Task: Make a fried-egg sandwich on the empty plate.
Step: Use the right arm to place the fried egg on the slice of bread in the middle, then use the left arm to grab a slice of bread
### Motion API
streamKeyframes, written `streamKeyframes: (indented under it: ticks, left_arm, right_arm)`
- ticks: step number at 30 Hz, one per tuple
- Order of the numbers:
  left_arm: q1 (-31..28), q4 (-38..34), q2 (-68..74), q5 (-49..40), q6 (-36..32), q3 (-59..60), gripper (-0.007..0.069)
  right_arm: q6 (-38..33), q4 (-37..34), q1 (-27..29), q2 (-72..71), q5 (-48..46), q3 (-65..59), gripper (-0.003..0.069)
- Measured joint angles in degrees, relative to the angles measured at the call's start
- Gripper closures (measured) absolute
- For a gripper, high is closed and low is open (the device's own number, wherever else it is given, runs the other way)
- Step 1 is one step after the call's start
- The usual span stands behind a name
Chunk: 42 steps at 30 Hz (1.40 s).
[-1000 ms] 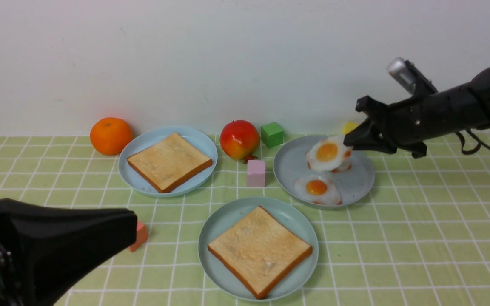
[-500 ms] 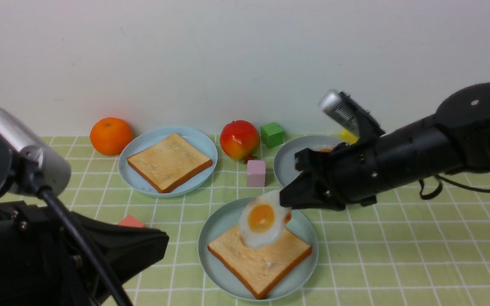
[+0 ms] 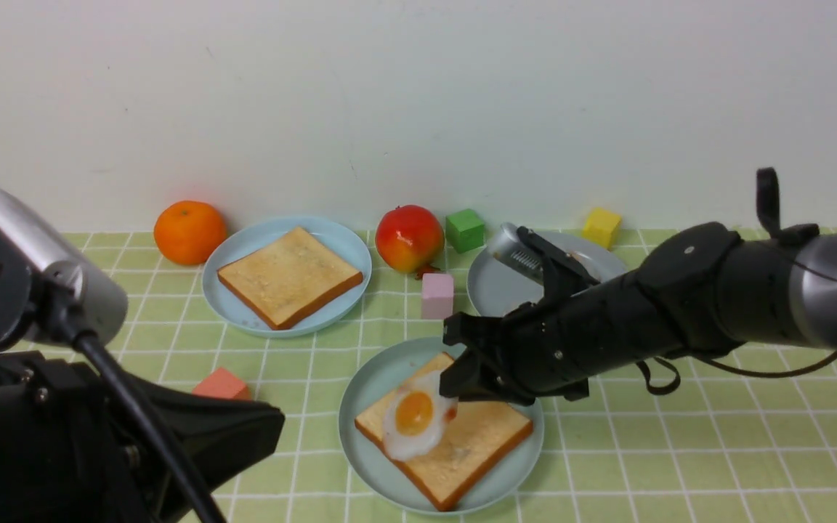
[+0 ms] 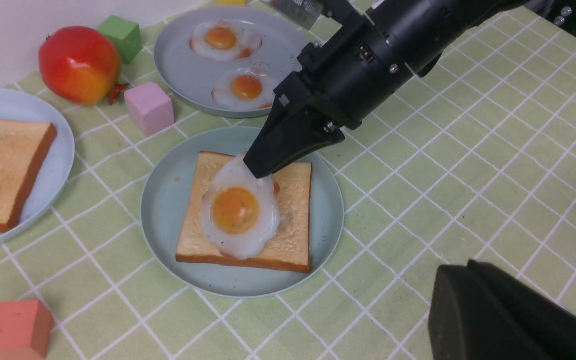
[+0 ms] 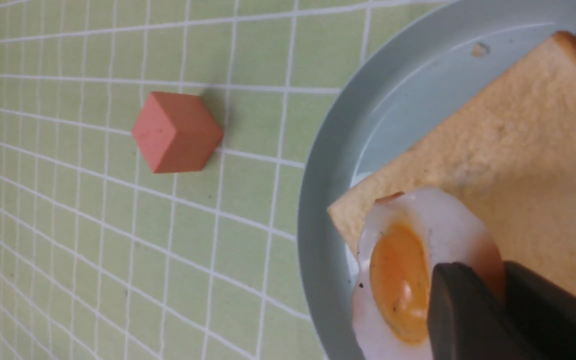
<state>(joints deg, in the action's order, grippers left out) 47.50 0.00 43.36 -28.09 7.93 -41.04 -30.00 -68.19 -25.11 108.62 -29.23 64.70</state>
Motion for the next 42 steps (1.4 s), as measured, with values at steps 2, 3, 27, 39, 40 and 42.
streamKeyframes:
  ticks: [2,3,27,39,40,42]
  left_arm:
    - [0.0,0.0,0.0,-0.04,0.0,0.0,0.0627]
    - [0.0,0.0,0.0,-0.04,0.0,0.0,0.0627]
    - [0.0,0.0,2.33,-1.9,0.44,0.0,0.0617]
    - [-12.3,7.4,27.09,-6.29,7.46,-13.41,0.0638]
    - [-14.95,5.8,29.72,-6.47,5.29,-15.3,0.0638]
    - [-20.39,1.41,35.81,-6.89,-0.03,-19.63,0.0638]
  right_arm:
    - [-0.05,-0.15,0.0,1.04,1.25,0.0,0.0573]
    - [-0.05,-0.18,0.0,1.29,1.45,0.0,0.0573]
    - [0.35,11.36,10.17,-8.89,-7.97,0.0,0.0338]
    - [14.1,39.43,11.88,-39.06,-24.79,0.0,0.0668]
    - [14.94,40.48,11.88,-41.52,-25.83,0.0,0.0669]
    - [15.71,41.69,11.88,-46.18,-27.87,0.0,0.0668]
